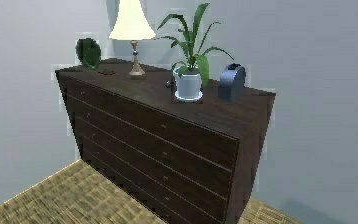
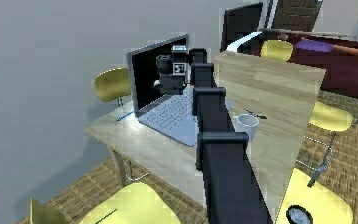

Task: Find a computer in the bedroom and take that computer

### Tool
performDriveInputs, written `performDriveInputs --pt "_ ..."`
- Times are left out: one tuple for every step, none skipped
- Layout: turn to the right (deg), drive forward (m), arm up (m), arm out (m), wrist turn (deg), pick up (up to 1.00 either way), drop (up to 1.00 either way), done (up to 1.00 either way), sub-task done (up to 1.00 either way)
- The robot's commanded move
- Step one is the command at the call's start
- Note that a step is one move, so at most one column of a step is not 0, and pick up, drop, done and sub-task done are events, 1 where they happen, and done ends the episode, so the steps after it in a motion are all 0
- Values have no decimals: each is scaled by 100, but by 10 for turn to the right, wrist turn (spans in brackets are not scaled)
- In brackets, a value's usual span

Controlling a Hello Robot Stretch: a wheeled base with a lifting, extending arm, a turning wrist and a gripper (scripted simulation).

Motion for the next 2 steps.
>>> performDriveInputs --pt "0 0 0 0 270 0 0 0 0" --pt "0 0 -30 0 0 0 0 0 0"
